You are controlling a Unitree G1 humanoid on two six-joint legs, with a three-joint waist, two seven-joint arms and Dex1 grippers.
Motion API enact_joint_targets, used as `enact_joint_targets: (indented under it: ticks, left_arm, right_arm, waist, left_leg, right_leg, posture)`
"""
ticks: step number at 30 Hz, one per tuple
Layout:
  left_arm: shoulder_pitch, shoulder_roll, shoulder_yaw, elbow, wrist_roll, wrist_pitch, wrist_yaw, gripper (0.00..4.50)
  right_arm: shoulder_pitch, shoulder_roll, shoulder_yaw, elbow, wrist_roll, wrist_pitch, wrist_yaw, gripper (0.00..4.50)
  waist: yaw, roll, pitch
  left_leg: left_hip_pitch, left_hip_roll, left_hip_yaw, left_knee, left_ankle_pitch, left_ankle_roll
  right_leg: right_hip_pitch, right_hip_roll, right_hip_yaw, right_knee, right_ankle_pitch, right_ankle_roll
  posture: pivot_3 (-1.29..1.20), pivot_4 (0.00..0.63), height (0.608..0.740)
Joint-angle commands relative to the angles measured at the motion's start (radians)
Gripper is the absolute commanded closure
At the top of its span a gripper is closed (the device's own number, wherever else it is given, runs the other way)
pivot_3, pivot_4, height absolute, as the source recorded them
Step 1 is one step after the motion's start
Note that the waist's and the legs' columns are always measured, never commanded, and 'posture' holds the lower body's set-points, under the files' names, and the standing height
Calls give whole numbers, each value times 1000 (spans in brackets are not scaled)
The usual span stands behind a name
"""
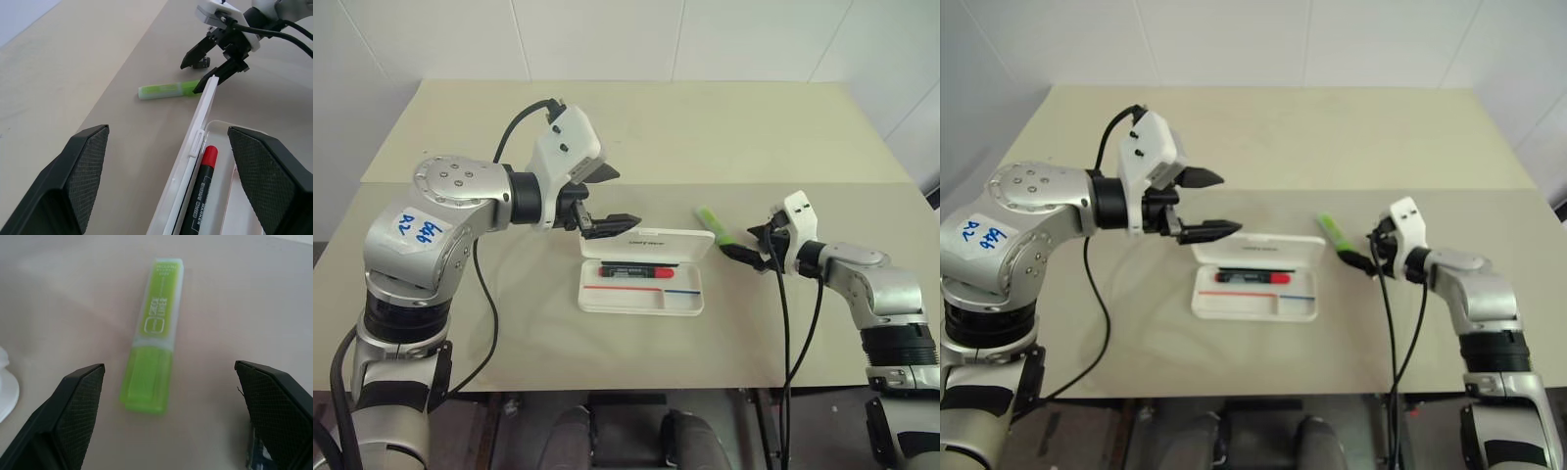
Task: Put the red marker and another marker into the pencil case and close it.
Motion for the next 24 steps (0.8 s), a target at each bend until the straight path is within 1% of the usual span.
enact_joint_targets:
  ticks: [1,9,12,14,17,20,24]
  left_arm:
    - [-2,17,12,-45,-28,-12,10,345]
    - [0,25,10,-43,-53,-7,39,345]
    - [1,26,10,-42,-60,-8,51,316]
    - [1,28,10,-42,-63,-9,56,316]
    - [4,37,13,-36,-66,-18,60,316]
    - [13,84,14,-13,-52,-63,34,316]
    - [36,159,17,21,-40,-152,-16,316]
  right_arm:
    - [-14,8,3,2,-17,11,-10,0]
    - [-18,35,70,25,-80,22,-19,0]
    - [-28,36,87,61,-115,11,-29,647]
    - [-37,40,83,70,-122,4,-31,1287]
    - [-45,38,71,63,-117,-2,-17,2431]
    - [-50,22,55,46,-104,-22,18,3411]
    - [-80,20,-26,24,-52,-79,42,3409]
  waist:
    - [1,0,0]
    - [0,0,0]
    - [-8,0,0]
    - [-11,-1,0]
    - [-12,-1,0]
    - [-13,0,0]
    - [-13,0,0]
  left_leg:
    - [0,0,0,0,0,0]
    - [0,0,0,1,0,0]
    - [0,0,0,1,0,0]
    - [0,0,0,1,0,0]
    - [0,0,0,1,0,0]
    - [0,0,0,1,0,0]
    - [0,0,1,-1,0,0]
  right_leg:
    - [0,0,0,0,0,0]
    - [0,0,0,0,0,0]
    - [0,0,0,1,0,0]
    - [1,0,0,1,0,0]
    - [1,0,0,1,0,0]
    - [0,0,0,1,0,0]
    - [-1,0,0,0,0,0]
  posture:
    - [0,150,740]
    - [0,150,740]
    - [0,150,740]
    - [0,150,740]
    - [0,150,740]
    - [0,150,740]
    - [0,150,740]
